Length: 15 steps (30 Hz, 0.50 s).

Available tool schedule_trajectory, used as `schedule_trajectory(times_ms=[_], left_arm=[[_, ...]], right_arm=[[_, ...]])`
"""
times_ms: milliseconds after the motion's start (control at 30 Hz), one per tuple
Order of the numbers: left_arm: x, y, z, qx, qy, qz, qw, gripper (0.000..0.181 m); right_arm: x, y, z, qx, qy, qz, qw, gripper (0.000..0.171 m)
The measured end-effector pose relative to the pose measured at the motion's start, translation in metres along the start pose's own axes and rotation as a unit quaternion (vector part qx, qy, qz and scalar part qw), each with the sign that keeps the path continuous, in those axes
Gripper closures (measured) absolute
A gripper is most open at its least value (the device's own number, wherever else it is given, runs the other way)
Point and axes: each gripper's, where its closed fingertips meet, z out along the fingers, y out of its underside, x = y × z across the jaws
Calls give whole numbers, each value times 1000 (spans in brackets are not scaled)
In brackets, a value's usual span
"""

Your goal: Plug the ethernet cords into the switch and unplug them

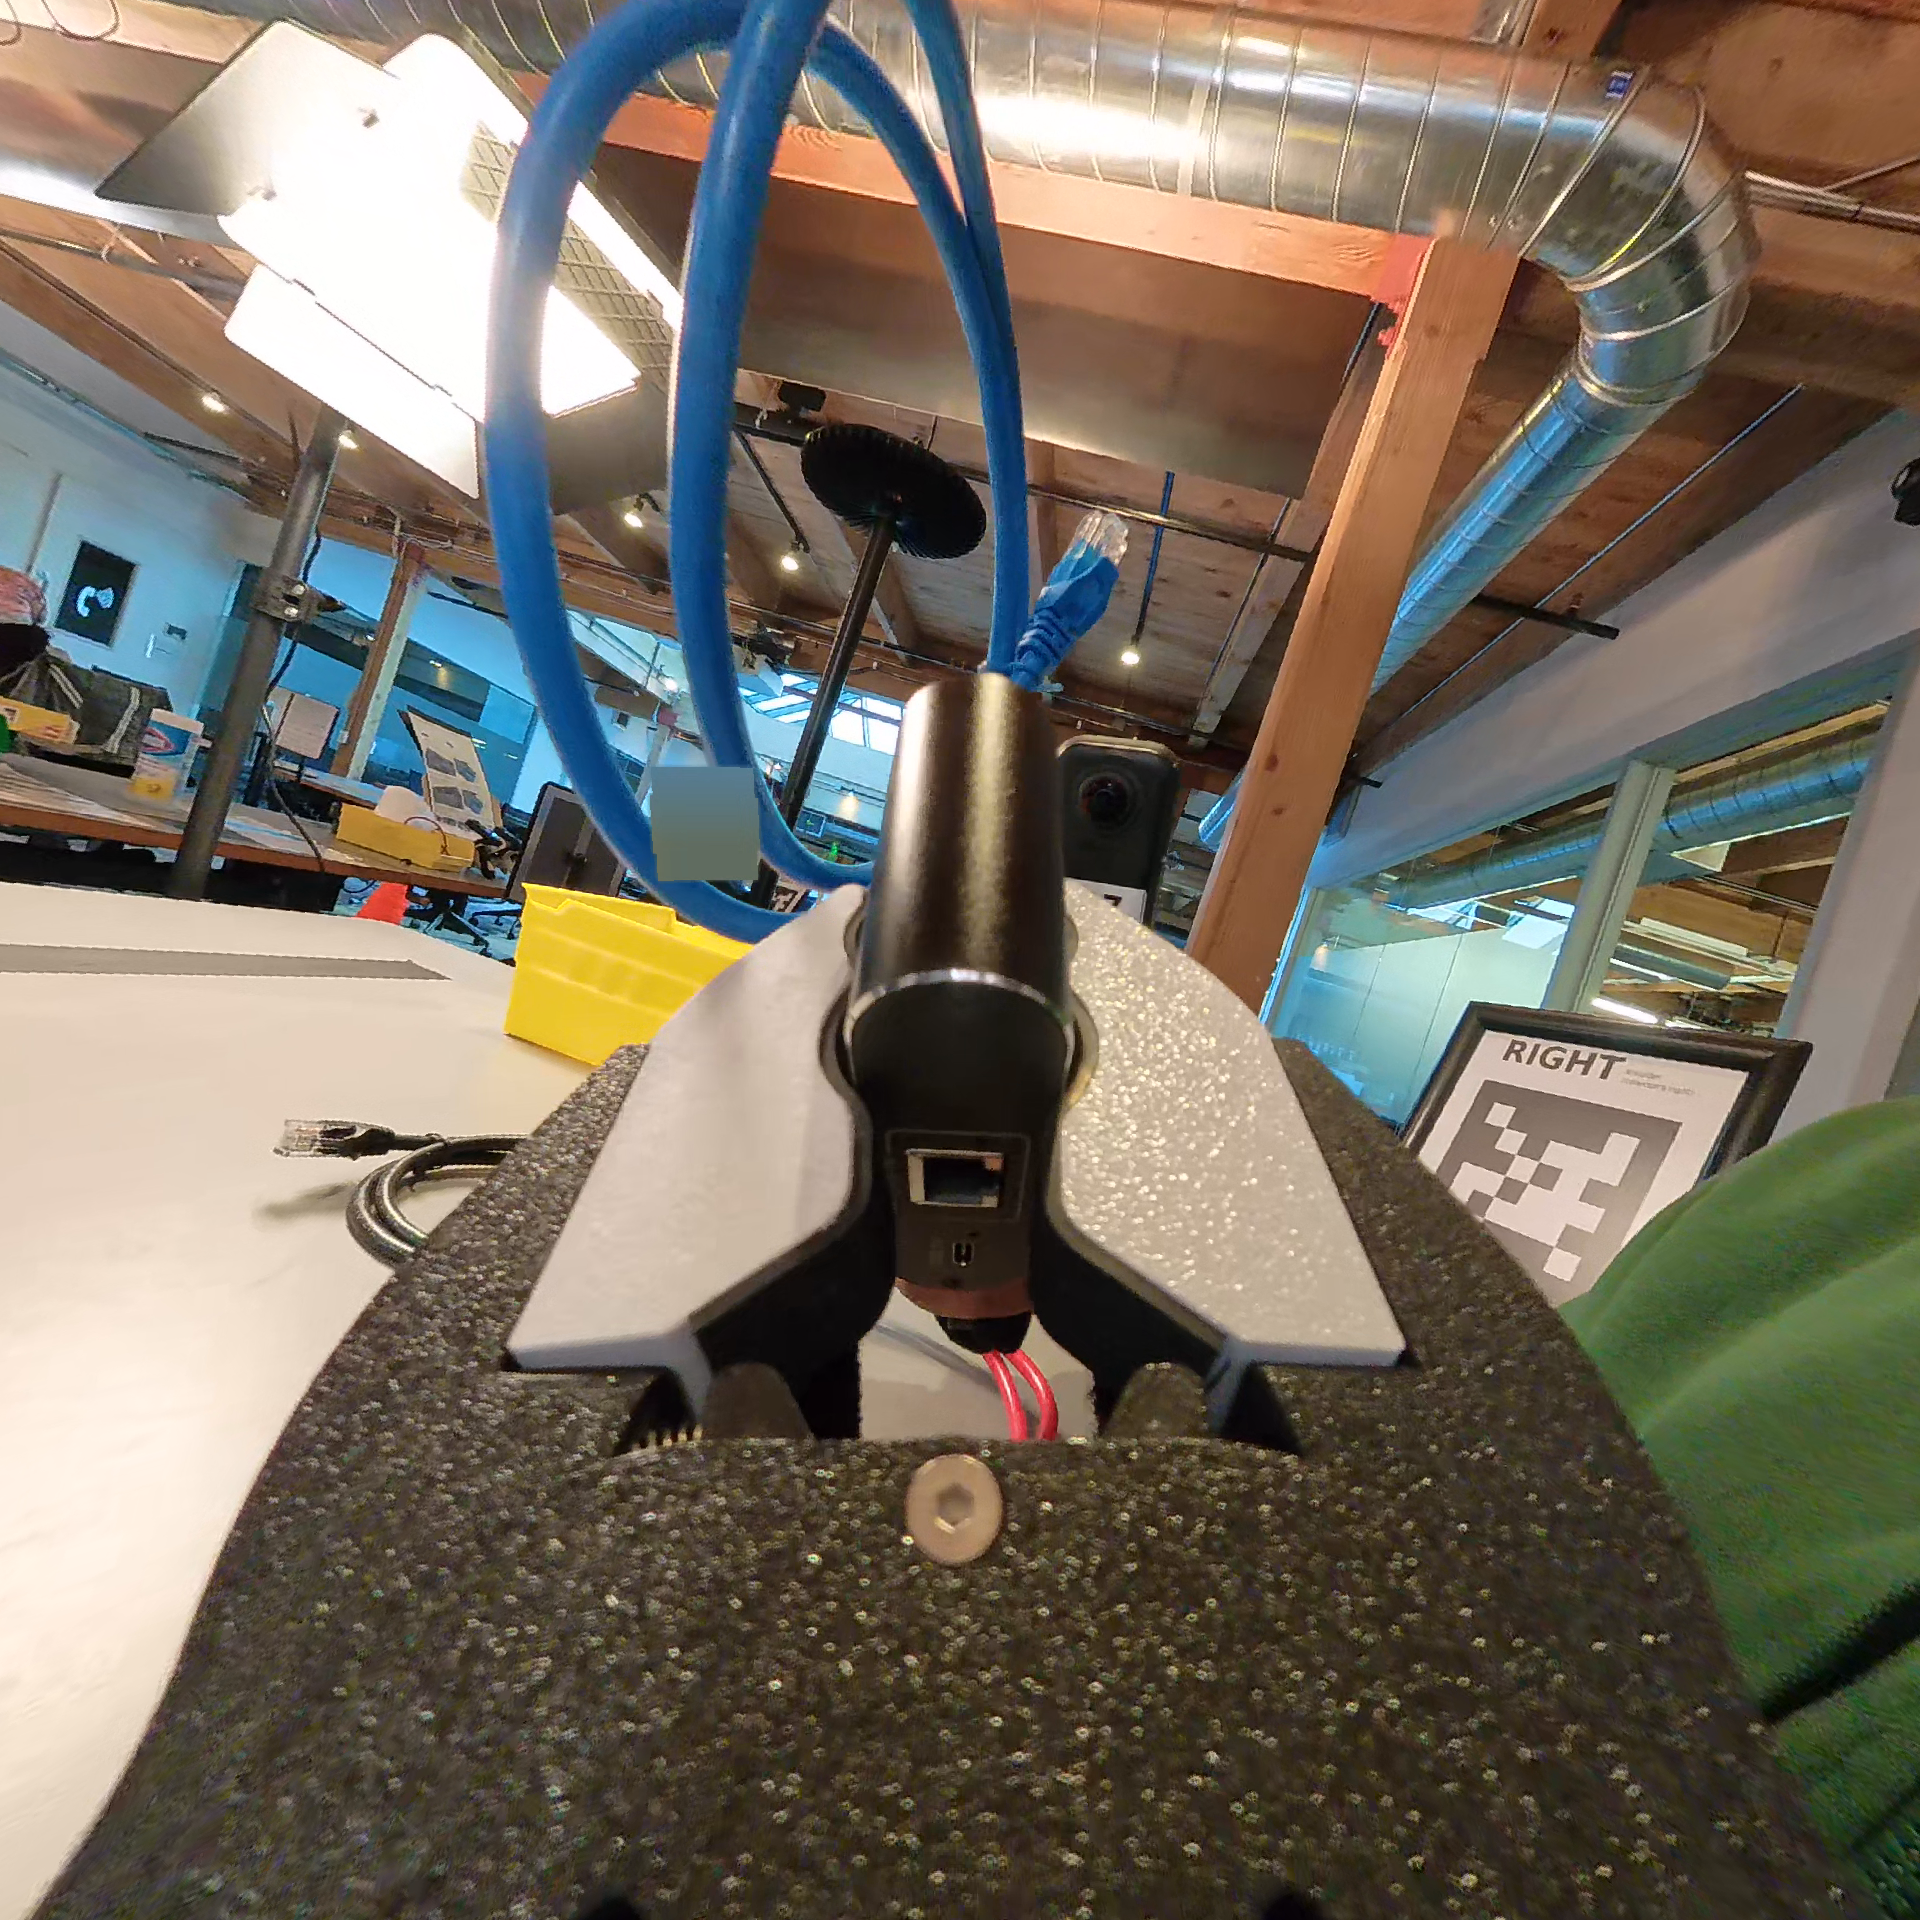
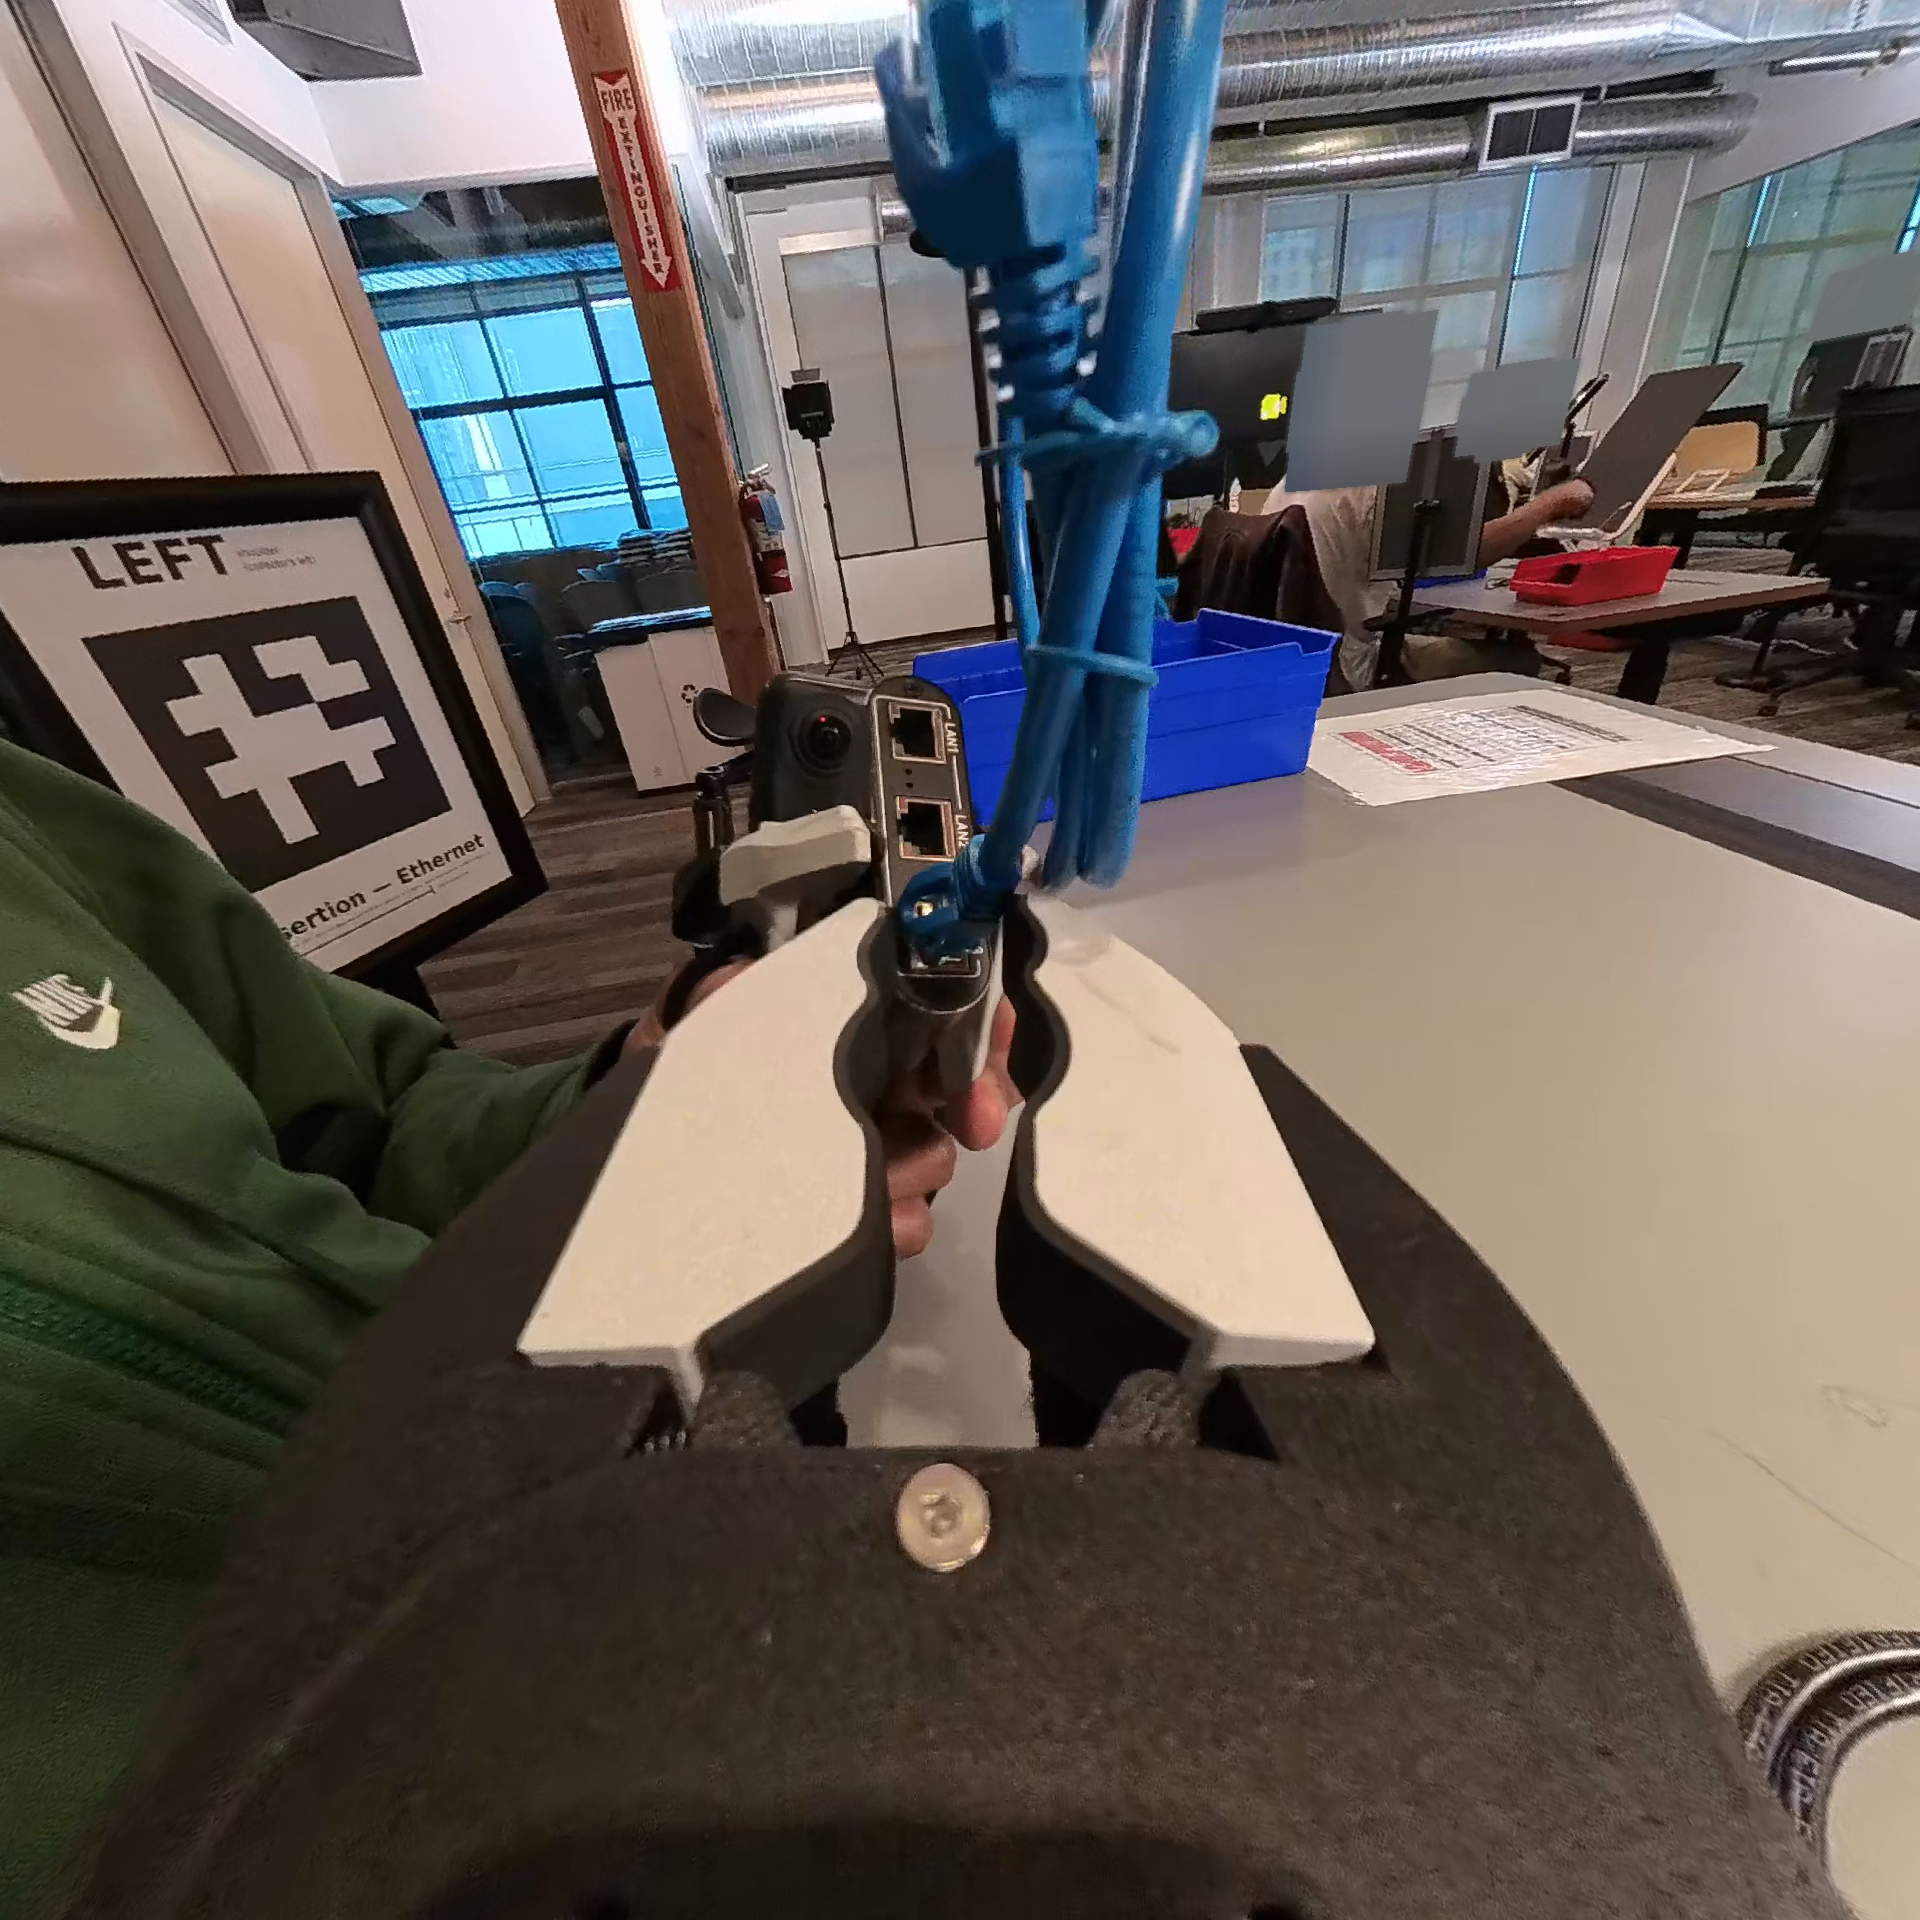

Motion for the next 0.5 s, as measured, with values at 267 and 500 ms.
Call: schedule_trajectory(times_ms=[267,500], left_arm=[[2,-1,-1,4,4,0,1000,152],[3,0,0,-3,1,15,1000,153]], right_arm=[[-2,-1,1,3,-9,13,1000,152],[-2,-3,-1,8,2,-15,1000,153]])
